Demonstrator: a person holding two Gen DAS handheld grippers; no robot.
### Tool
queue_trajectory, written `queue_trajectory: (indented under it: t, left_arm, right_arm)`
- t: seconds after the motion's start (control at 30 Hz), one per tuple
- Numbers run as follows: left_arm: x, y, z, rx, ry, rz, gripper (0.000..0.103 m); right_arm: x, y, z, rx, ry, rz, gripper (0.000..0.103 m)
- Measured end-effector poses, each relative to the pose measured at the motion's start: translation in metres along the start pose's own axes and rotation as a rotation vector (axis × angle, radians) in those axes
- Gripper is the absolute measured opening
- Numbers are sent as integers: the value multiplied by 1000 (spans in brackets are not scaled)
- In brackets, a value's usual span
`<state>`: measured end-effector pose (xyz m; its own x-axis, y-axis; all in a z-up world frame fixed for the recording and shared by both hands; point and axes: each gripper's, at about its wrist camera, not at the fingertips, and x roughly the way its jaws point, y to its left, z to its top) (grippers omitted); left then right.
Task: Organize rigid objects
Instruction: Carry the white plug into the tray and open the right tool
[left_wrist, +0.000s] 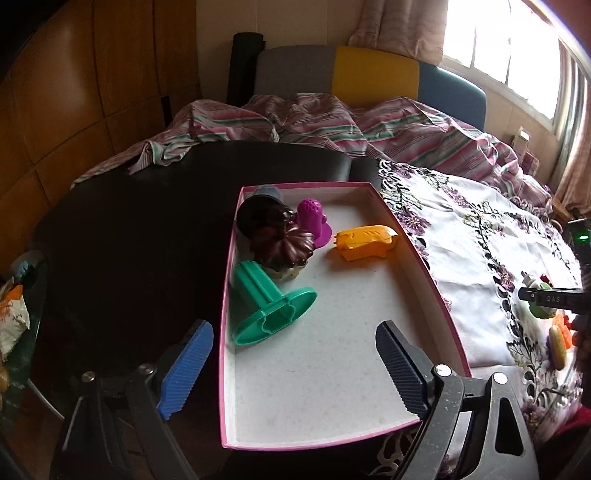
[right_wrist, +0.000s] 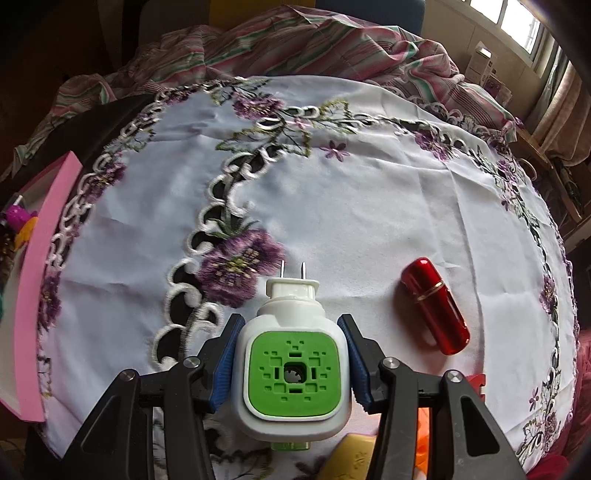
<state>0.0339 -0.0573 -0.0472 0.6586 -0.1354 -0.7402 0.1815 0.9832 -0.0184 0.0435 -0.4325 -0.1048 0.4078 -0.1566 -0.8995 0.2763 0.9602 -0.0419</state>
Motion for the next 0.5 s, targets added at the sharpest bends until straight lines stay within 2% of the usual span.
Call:
queue_trajectory:
  t: [0.17, 0.5]
  left_arm:
    - [1, 7, -2, -20, 13, -6, 94]
    - [-6, 28, -6, -76, 1, -4, 95]
  right_arm:
    - [-22, 33, 2, -37, -49, 77, 52]
    - [-72, 146, 1, -198, -159, 305, 52]
